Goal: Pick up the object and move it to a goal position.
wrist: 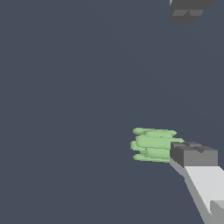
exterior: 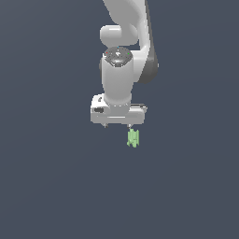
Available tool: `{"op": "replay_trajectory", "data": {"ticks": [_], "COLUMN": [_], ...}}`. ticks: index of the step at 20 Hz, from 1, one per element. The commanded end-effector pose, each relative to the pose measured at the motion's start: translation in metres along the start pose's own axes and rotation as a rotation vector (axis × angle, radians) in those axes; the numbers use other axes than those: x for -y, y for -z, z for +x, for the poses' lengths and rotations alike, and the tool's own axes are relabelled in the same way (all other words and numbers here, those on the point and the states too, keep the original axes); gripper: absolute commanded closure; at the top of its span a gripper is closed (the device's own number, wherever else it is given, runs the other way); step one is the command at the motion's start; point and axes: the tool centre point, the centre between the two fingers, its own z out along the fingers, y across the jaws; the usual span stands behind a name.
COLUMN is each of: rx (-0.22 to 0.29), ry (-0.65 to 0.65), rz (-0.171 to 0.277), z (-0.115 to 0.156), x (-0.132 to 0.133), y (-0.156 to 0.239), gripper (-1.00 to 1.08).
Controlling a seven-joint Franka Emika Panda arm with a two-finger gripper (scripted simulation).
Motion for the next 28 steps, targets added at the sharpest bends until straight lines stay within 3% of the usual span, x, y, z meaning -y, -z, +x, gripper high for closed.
{"op": "replay_trajectory", "data": {"ticks": [1,10,15,21,28], "rx": [0.000,0.037,0.036,0.031,0.022], "ry": [0.000,0.007,0.006,-0.007,-0.038], "rz": [0.000,-0.031,-0.030,-0.021,-0.001], "z": [0.000,-0.007,-0.007,-0.010,-0.022], "x": [0.000,-0.023,-0.021,0.000,0.046], "y": [0.000,-0.007,-0.008,-0.027,-0.067], "gripper": [-0.92,-0.92,-0.92,-0.92,-0.92]}}
